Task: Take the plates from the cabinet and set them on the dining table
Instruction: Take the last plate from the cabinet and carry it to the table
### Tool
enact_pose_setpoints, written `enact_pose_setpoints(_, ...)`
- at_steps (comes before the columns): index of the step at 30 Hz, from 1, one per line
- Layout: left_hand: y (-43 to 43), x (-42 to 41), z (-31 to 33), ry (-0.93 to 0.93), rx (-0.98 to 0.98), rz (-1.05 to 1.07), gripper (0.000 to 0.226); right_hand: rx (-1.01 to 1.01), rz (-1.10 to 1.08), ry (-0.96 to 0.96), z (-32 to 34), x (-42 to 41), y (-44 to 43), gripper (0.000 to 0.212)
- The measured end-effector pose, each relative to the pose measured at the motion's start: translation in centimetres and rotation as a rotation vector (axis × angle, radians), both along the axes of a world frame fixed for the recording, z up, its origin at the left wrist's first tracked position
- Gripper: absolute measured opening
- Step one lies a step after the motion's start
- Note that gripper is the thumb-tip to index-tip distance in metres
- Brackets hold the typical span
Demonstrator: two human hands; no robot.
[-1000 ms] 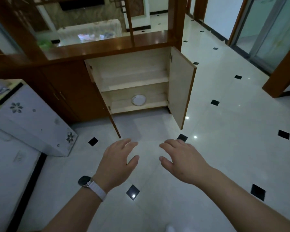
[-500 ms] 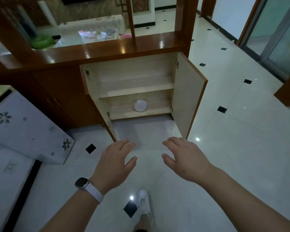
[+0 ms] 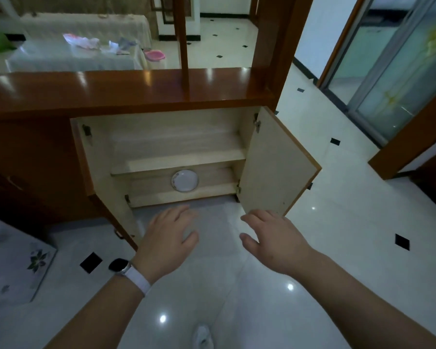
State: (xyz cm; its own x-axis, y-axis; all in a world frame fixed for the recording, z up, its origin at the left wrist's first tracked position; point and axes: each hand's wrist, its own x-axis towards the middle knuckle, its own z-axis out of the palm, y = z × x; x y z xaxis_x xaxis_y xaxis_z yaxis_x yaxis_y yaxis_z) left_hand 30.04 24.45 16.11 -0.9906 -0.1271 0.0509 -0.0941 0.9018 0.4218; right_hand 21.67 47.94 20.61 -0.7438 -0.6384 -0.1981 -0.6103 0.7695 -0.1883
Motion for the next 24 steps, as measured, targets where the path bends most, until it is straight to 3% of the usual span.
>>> enact_pose_setpoints(10,-5.5,-7.8,0.4,0.022,0.02,-0.001,0.056,-0.031,0.005,0.031,-0.2,-8.1,-6.0,0.048)
enact_pose_setpoints(17,-8.3,-14.3,-0.4,0.085,-0.077,0.01,0.041,-0.054,0.057,-0.019,-2.3,-15.7,-9.2,0.048)
enact_pose_setpoints(24,-10.2,-21.8,-1.2,-0.006,-0.152,0.099,0.038,-0.077,0.163,-0.066,-5.0,-26.0,-13.2,0.052)
